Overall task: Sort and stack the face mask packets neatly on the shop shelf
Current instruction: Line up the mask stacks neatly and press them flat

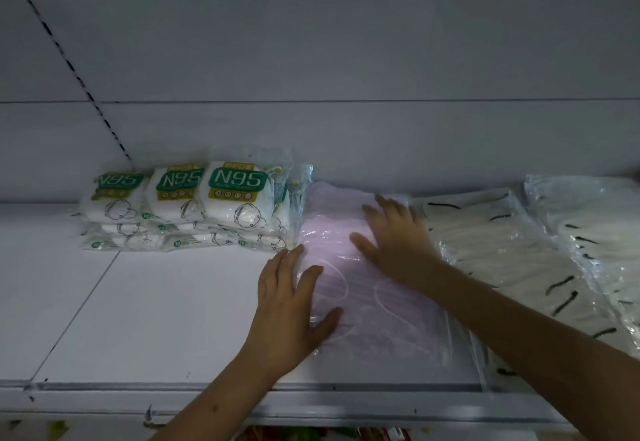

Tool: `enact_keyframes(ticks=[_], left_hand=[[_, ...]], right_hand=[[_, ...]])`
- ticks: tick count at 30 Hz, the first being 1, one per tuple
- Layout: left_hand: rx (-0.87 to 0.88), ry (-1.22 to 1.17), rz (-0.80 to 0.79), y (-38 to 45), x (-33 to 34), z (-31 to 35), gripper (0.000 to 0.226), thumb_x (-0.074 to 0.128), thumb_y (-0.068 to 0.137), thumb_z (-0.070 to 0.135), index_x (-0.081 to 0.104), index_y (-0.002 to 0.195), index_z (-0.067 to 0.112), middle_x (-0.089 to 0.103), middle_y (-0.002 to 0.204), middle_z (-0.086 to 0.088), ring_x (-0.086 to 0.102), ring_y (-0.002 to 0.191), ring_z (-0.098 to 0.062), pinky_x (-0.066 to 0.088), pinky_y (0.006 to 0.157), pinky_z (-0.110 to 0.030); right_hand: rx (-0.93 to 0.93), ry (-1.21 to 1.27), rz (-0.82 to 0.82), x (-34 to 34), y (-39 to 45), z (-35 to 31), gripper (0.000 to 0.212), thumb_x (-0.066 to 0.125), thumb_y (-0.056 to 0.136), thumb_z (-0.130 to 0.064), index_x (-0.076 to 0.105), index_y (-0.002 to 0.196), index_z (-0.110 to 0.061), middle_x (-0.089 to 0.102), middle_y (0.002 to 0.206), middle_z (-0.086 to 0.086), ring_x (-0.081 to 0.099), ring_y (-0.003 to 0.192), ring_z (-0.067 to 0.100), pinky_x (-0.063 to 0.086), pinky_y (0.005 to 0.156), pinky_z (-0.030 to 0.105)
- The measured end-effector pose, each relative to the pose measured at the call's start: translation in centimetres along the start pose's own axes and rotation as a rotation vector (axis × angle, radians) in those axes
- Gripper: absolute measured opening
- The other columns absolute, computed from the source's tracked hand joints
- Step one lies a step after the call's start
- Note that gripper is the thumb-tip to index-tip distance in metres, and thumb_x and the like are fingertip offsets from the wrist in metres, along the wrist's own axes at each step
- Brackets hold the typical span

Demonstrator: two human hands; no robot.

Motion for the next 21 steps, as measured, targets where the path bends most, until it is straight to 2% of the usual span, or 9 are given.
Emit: enact_keyframes(ticks=[2, 5, 9, 11, 14, 17, 21], left_hand=[[0.071, 0.017, -0.019, 0.8, -0.1, 0.4, 0.068, 0.053, 0.090, 0.065, 0.051, 0.143, 0.023, 0.024, 0.164, -0.009, 0.017, 0.152, -0.033, 0.023, 0.119, -0.054], [0.133, 0.041, -0.099, 1.2, 0.5, 0.9, 0.076, 0.040, 0.094, 0.069, 0.029, 0.157, 0.028, 0.009, 0.168, -0.003, 0.001, 0.155, -0.027, 0.019, 0.121, -0.054], [0.087, 0.045, -0.157, 0.5, 1.6, 0.6, 0.075, 0.035, 0.095, 0.070, 0.019, 0.158, 0.034, 0.003, 0.168, -0.001, -0.004, 0.155, -0.023, 0.017, 0.121, -0.054], [0.078, 0.031, -0.167, 0.5, 2.0, 0.8, 0.076, 0.036, 0.094, 0.070, 0.015, 0.159, 0.035, -0.001, 0.168, 0.001, -0.009, 0.155, -0.023, 0.012, 0.122, -0.056], [0.056, 0.028, -0.154, 0.9, 2.4, 1.1, 0.078, 0.035, 0.093, 0.072, 0.017, 0.159, 0.035, 0.003, 0.168, -0.001, -0.005, 0.155, -0.027, 0.016, 0.121, -0.058], [0.042, -0.028, -0.099, 1.2, 2.1, 1.2, 0.075, 0.033, 0.093, 0.072, 0.029, 0.156, 0.030, 0.015, 0.166, -0.008, 0.009, 0.154, -0.031, 0.026, 0.118, -0.056], [-0.114, -0.206, -0.060, 0.3, 1.7, 0.3, 0.079, 0.036, 0.093, 0.067, 0.021, 0.159, 0.026, 0.000, 0.167, -0.010, 0.001, 0.155, -0.028, 0.022, 0.123, -0.042]], right_hand=[[0.043, -0.011, -0.055, 0.4, 2.5, 1.1, 0.082, 0.011, 0.088, -0.074, 0.022, 0.155, -0.028, 0.013, 0.165, 0.004, 0.016, 0.150, 0.030, 0.009, 0.120, 0.053], [0.104, 0.030, -0.215, 2.4, 3.4, 1.3, 0.073, 0.020, 0.097, -0.067, 0.010, 0.158, -0.028, 0.007, 0.166, 0.005, 0.010, 0.151, 0.032, 0.006, 0.120, 0.055], [0.067, 0.019, -0.174, 2.0, 2.5, 0.8, 0.072, 0.024, 0.096, -0.067, 0.028, 0.153, -0.023, 0.021, 0.163, 0.004, 0.016, 0.149, 0.029, 0.002, 0.120, 0.053], [0.041, 0.042, -0.126, 1.1, 3.1, 0.3, 0.074, 0.025, 0.096, -0.067, 0.024, 0.155, -0.023, 0.013, 0.165, 0.004, 0.012, 0.151, 0.027, 0.004, 0.121, 0.051], [-0.047, 0.079, -0.196, 2.0, 3.5, -1.5, 0.071, 0.024, 0.096, -0.068, 0.004, 0.157, -0.037, -0.002, 0.167, 0.001, 0.005, 0.152, 0.031, 0.003, 0.121, 0.053], [-0.111, 0.059, -0.250, 3.3, 3.2, -1.7, 0.067, 0.022, 0.096, -0.068, 0.004, 0.156, -0.043, -0.002, 0.166, -0.004, 0.002, 0.152, 0.029, 0.002, 0.121, 0.055], [-0.115, 0.027, -0.215, 3.0, 3.6, -0.6, 0.064, 0.020, 0.098, -0.065, 0.007, 0.156, -0.042, 0.000, 0.166, -0.007, 0.004, 0.153, 0.026, 0.004, 0.121, 0.052]])
Point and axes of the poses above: each hand's wrist, its own y-axis towards the middle knuckle, its own x-axis out of the palm, z = x × y, the point moved 5 cm from there along y, towards the middle knuckle
